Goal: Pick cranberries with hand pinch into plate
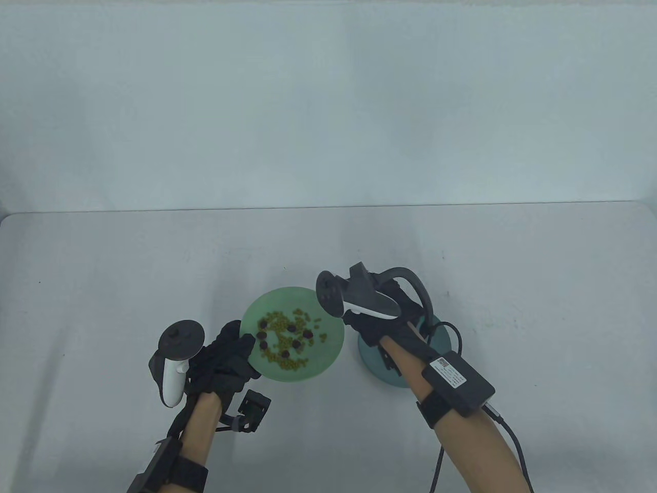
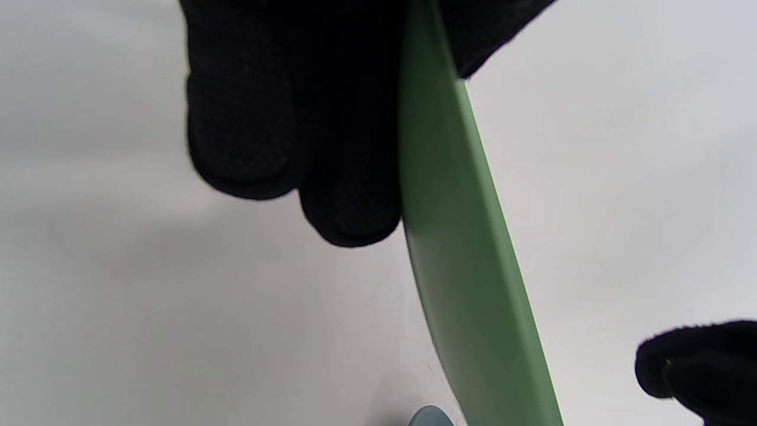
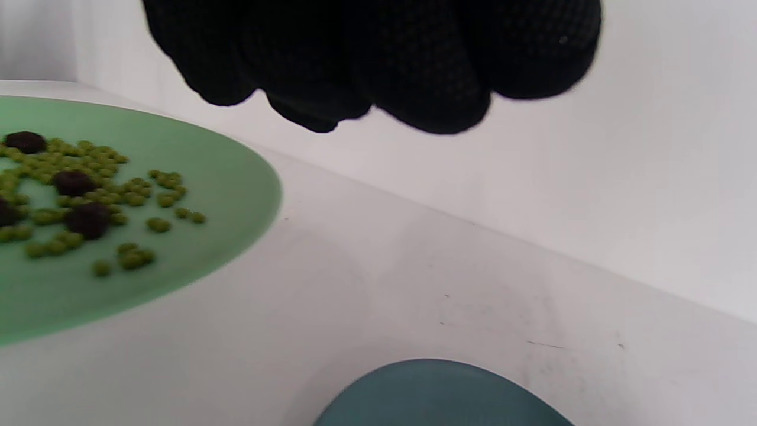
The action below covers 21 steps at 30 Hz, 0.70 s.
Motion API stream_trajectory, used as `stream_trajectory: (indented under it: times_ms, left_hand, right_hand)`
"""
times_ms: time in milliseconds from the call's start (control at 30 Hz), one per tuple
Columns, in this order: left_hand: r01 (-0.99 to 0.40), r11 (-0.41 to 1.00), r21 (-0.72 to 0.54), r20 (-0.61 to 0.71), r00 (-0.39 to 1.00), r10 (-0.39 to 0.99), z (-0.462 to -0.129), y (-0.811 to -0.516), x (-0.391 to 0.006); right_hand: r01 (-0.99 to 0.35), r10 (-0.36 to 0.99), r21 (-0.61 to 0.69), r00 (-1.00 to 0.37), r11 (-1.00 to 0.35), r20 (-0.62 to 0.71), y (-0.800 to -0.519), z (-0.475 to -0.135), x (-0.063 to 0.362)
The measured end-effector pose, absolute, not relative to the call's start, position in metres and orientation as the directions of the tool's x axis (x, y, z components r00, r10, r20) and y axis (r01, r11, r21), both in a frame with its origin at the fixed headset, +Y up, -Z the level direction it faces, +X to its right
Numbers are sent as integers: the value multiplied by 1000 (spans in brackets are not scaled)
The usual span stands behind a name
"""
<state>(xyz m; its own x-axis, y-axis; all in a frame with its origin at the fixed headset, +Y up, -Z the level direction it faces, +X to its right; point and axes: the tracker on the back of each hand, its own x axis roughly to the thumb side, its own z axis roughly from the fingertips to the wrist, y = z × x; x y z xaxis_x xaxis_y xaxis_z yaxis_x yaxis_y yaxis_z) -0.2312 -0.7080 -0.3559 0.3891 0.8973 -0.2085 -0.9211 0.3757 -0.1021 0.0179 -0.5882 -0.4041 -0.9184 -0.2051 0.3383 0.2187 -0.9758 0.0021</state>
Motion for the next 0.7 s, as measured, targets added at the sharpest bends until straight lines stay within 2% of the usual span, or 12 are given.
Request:
stream_trajectory:
  times_ms: [300,700]
  left_hand:
    - [-928,359,-102,-210,373,904,-355,-708,-231]
    - [-934,346,-95,-209,358,910,-354,-707,-233]
  right_hand:
    - [260,-228,14,-870,-965,438,-610,-399,-19]
    - [312,-280,-8,-838,-950,468,-629,-395,-31]
